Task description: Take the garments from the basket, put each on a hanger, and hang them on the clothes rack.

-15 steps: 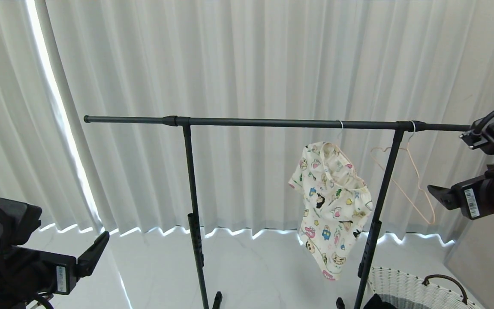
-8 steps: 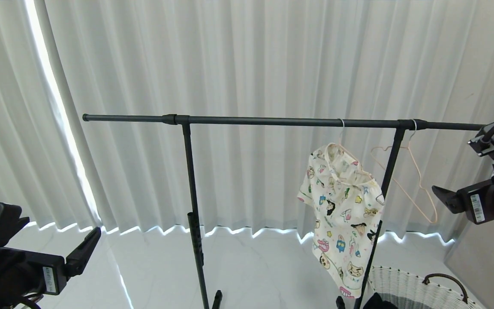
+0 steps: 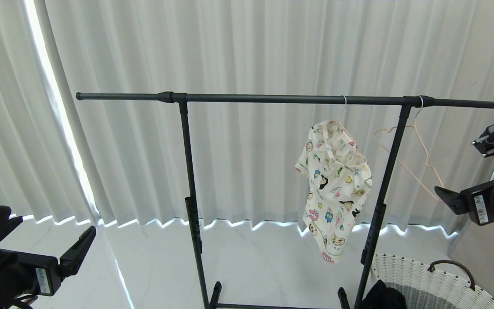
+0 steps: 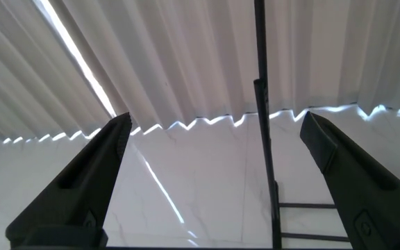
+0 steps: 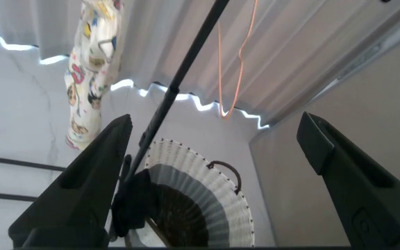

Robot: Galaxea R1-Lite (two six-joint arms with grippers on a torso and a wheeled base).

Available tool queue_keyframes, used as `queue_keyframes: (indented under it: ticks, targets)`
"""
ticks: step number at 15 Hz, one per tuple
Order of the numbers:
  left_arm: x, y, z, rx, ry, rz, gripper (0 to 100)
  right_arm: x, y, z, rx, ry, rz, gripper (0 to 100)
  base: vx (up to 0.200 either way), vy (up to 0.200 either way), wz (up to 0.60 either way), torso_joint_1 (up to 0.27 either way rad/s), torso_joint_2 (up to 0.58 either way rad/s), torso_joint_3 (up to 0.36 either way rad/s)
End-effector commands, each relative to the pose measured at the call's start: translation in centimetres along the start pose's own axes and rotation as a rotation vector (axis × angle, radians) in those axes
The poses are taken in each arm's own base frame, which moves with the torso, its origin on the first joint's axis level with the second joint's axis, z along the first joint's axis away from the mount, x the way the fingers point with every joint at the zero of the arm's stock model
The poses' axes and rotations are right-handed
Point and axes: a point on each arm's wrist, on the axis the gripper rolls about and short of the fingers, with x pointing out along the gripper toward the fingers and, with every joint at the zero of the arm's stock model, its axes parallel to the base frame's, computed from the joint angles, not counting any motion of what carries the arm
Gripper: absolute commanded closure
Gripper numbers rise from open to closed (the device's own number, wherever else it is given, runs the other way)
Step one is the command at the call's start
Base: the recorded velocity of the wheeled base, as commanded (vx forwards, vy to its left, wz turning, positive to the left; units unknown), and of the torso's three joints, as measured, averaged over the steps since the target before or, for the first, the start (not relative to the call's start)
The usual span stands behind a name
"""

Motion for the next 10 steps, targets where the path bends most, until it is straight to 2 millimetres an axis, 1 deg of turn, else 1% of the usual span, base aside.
queue_keyframes:
  ticks: [1, 3, 5, 6, 10]
  targets:
    - [0.1, 0.1, 0.5, -0.001, -0.015, 0.006, 0, -0.2, -0.1, 0.0, 0.004, -0.006, -0.004, 0, 0.000, 0.000, 0.00, -0.217, 0.51, 0.290]
    - [-0.2, 0.2, 0.5, 0.015, -0.025, 0.014, 0, -0.5, -0.4, -0.4, 0.001, -0.004, -0.011, 0, 0.000, 0.000, 0.00, -0.208, 0.50, 0.283]
    - [-0.4, 0.3, 0.1, 0.014, -0.019, 0.028, 0, -0.8, -0.4, -1.0, -0.012, 0.007, -0.010, 0, 0.000, 0.000, 0.00, -0.205, 0.49, 0.283]
    - [-0.7, 0.4, -0.2, 0.015, -0.018, 0.031, 0, -1.1, -0.5, -1.7, -0.020, 0.015, -0.008, 0, 0.000, 0.000, 0.00, -0.203, 0.49, 0.286]
    - [-0.6, 0.1, -1.0, 0.027, 0.020, 0.018, 0, -1.6, -0.7, -1.9, -0.015, 0.003, -0.009, 0, 0.000, 0.000, 0.00, -0.190, 0.47, 0.289]
